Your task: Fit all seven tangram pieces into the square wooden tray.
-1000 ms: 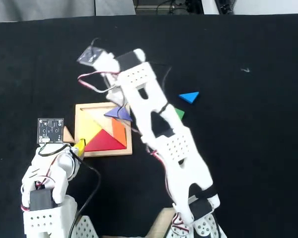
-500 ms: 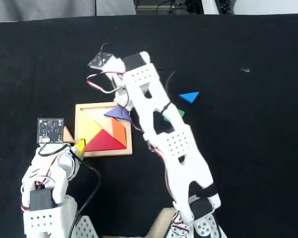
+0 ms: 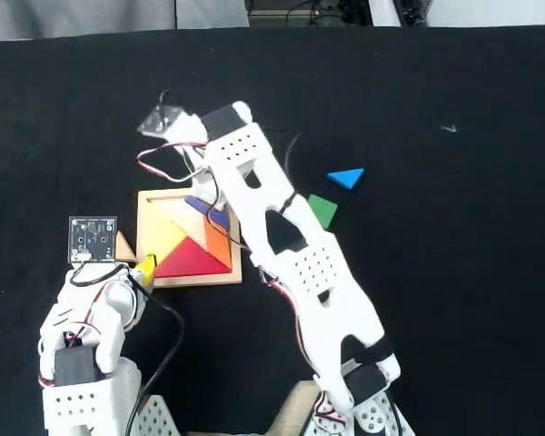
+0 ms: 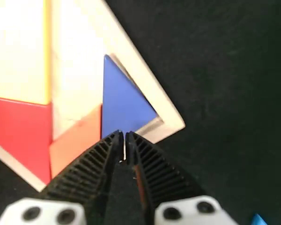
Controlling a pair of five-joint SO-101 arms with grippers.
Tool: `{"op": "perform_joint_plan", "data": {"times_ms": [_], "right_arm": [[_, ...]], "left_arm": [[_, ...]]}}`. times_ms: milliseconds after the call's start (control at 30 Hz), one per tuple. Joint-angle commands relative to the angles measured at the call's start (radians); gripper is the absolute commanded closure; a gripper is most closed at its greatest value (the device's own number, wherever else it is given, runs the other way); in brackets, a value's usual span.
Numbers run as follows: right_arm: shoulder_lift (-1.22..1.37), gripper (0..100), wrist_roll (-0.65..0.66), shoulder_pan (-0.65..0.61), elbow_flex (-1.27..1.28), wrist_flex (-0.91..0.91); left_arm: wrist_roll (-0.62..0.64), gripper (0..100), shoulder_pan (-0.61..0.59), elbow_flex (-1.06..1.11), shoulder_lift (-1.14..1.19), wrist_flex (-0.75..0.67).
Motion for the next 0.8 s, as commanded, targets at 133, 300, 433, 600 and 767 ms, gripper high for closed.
{"op": "perform_joint_plan", "data": {"times_ms": [133, 300, 433, 600, 767], "right_arm": [[-0.125, 98.7, -0.031, -0.127, 0.088, -0.014], [-0.064, 98.8, -0.032, -0.147, 0.096, -0.078], [-0.008, 98.8, -0.032, -0.127, 0.096, -0.089], [0.015, 98.8, -0.028, -0.066, 0.102, -0.084], [0.024, 98.8, -0.025, -0.031, 0.094, -0.048]], "left_arm": [[-0.005, 76, 0.007, 0.019, -0.008, -0.015], [-0.005, 76, 0.005, 0.019, -0.008, -0.015], [-0.005, 76, 0.005, 0.019, -0.008, -0.015], [-0.005, 76, 0.005, 0.019, -0.008, -0.015], [-0.005, 76, 0.005, 0.019, -0.008, -0.015]]}}
